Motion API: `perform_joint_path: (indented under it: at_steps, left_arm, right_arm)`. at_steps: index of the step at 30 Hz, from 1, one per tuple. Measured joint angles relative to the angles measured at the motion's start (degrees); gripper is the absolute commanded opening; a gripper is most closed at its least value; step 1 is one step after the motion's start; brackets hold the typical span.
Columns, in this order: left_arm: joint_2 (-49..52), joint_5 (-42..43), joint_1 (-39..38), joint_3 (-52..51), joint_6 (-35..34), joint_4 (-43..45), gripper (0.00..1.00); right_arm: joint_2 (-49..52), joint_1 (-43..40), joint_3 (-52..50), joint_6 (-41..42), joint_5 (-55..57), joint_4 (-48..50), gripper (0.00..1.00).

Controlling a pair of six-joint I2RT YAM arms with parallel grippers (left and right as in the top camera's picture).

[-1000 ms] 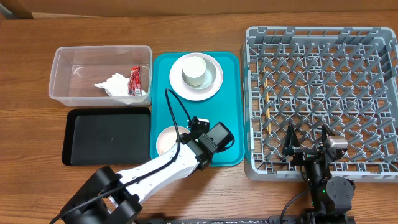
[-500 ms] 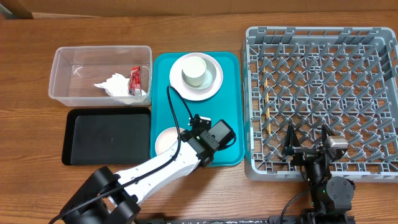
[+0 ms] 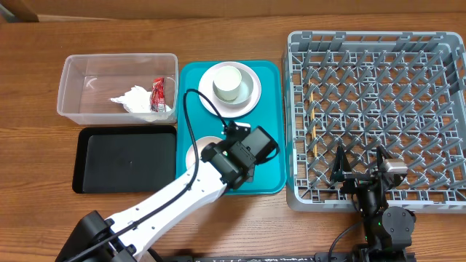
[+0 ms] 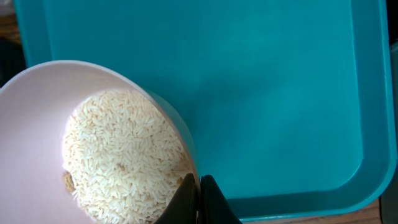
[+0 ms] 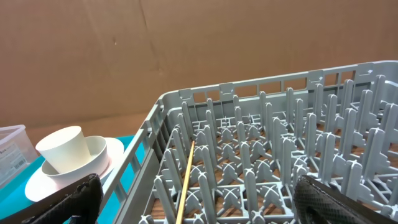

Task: Sort waste into correct bins and load items into the dishwasher
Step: 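Reach the left gripper to the pink rice bowl and grip its rim, then lift the bowl over the black tray and tip the rice out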

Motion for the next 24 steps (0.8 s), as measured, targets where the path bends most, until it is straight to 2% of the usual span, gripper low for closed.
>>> perform_joint_path:
  at_steps: [5,10,14,24]
  left_arm:
    - [0.0,6.1,4.7,2.0,0.8,-0.4,0.04]
    - [0.0,16.0,12.3,5.1,3.9,-0.8,0.04]
    - [-0.9,21.9,19.3,8.1,6.0,-5.8,0.04]
    - [-10.9,25.2,35.8,9.8,11.4,-14.9,0.04]
  right_arm:
    - [0.0,0.0,0.0,0.0,0.0,0.0,1.00]
    - [0.0,0.0,0.0,0.0,0.0,0.0,1.00]
    - [0.0,0.0,0.0,0.0,0.0,0.0,1.00]
    - [0.0,0.0,0.0,0.0,0.0,0.0,1.00]
